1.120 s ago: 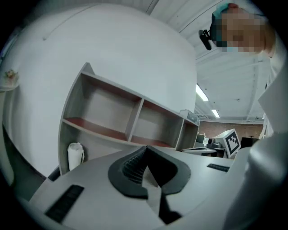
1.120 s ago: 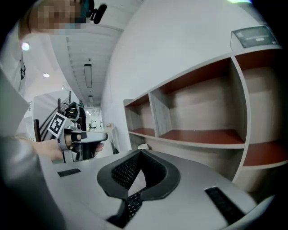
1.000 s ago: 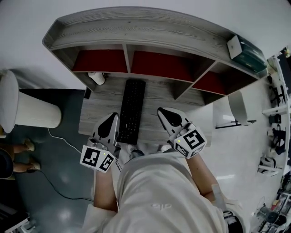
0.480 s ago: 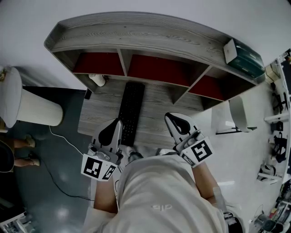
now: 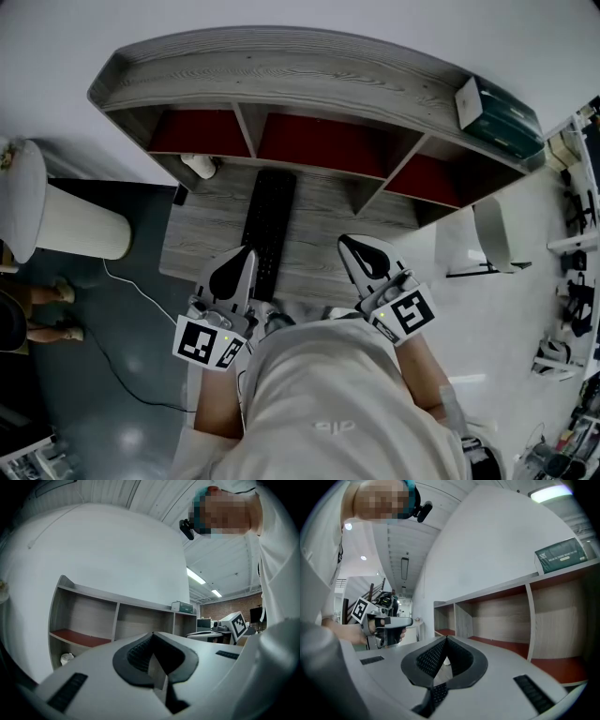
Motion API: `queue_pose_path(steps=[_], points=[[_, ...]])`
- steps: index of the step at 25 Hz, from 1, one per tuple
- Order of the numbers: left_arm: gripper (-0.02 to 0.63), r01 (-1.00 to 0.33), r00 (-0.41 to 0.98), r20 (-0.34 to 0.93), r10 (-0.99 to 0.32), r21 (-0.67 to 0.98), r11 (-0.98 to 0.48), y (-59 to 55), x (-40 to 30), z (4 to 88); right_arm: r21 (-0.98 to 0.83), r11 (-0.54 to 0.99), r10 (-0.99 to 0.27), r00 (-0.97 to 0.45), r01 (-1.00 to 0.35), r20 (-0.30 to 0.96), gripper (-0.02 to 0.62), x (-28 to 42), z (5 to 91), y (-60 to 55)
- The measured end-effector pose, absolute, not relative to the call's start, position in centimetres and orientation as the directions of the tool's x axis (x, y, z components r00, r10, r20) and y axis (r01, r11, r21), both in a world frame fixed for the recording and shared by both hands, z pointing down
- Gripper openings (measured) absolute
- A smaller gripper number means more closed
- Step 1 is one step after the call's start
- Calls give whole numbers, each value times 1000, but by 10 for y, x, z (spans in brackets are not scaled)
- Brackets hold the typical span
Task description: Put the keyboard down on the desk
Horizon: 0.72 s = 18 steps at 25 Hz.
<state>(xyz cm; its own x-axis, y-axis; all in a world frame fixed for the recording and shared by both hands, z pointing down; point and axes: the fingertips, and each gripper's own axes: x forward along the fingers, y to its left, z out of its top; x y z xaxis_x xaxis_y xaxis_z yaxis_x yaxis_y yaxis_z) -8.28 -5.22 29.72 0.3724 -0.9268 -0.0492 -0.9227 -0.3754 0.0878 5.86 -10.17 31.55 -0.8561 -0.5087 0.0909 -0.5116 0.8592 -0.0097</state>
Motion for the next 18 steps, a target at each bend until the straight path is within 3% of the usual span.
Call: queue_pose_path(steps=[18], points=[[15, -927, 353, -20, -935, 128, -353, -51, -93, 305, -17, 853, -517, -849, -522, 107, 29, 57, 323, -100]])
